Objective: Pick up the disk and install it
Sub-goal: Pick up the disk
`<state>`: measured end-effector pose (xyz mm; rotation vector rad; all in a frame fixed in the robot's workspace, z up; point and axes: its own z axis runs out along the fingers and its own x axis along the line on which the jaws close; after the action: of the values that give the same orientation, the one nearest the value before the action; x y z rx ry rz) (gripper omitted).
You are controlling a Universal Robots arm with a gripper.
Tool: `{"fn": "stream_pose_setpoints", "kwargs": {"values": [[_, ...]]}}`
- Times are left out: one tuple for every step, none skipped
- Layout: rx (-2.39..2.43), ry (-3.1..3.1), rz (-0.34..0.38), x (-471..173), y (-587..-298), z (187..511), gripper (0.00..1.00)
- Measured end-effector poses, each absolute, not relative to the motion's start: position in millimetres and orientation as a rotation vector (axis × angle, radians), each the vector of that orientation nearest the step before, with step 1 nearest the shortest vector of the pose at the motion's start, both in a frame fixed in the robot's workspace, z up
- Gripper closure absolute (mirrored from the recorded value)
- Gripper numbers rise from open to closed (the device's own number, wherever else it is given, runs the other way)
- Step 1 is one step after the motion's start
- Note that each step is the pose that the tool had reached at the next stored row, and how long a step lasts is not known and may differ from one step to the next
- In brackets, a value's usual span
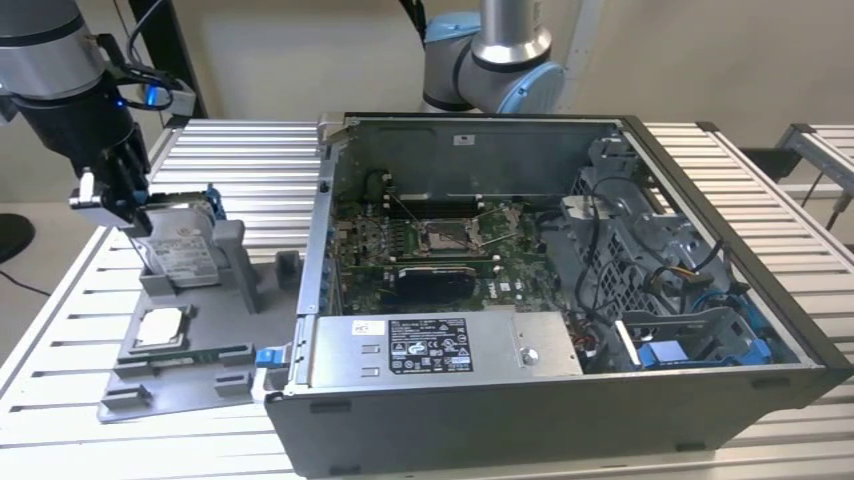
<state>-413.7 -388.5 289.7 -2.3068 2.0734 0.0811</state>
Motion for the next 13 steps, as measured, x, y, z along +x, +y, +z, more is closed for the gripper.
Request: {"fn": "stream_pose_setpoints", "kwargs": {"values": [[-2.307,2.074,0.081,-413.7,-388.5,290.3,1.00],[-2.307,2.074,0.081,-413.7,-388.5,291.0,1.00],[-2.307,2.073,0.081,-413.7,-388.5,291.7,1.00],[-2.307,2.073,0.081,-413.7,-388.5,292.6,1.00],[-2.307,2.073,0.081,-413.7,-388.5,293.6,1.00],[-2.307,2.073,0.081,-413.7,-388.5,294.7,1.00],[-2.307,2.073,0.081,-413.7,-388.5,295.1,1.00],[-2.307,2.073,0.081,-413.7,-388.5,295.1,1.00],[-2.307,2.073,0.081,-413.7,-388.5,295.1,1.00],[-2.307,2.073,0.081,-413.7,-388.5,295.2,1.00],[-2.307,2.073,0.081,-413.7,-388.5,295.2,1.00],[-2.307,2.073,0.081,-413.7,-388.5,295.2,1.00],[-2.307,2.073,0.081,-413.7,-388.5,294.8,1.00]]}}
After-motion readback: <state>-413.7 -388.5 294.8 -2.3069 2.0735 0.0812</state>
